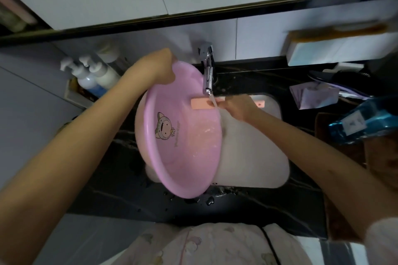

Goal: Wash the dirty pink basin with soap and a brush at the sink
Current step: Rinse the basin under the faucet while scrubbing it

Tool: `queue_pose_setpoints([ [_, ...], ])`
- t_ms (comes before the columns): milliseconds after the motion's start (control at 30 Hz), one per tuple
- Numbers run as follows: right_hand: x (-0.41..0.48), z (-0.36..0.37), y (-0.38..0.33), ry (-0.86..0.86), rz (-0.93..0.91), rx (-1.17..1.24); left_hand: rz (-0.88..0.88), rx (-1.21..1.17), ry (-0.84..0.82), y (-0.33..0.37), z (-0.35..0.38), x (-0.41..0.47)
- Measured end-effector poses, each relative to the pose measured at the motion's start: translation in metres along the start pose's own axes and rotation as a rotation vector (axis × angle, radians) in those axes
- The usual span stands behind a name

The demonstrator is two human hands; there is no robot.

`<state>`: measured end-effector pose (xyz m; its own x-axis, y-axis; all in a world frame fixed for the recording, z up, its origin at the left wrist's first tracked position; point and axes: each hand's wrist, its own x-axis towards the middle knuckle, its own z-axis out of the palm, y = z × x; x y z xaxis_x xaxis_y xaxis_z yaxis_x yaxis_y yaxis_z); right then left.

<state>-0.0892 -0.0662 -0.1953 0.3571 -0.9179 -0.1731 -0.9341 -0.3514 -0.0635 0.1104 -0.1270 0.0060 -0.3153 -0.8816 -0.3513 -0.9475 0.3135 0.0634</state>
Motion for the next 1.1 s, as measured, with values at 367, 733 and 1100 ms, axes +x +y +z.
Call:
queue_pose_setpoints([
  [367,-0.070,0.045,-0.047,-0.607,0.118,0.994,-0.201,0.136,0.133,0.022,0.012,-0.046],
  [733,-0.039,0.028,-0.020,-0.347,0.100,0.572,-0.139,-0.186,0.254,0.017,0.019,-0.054],
  [1100,0.002,0.003,-0.009,-0.020,0.010,0.089,-0.064,-0.274,0.120,0.005,0.008,-0.015],
])
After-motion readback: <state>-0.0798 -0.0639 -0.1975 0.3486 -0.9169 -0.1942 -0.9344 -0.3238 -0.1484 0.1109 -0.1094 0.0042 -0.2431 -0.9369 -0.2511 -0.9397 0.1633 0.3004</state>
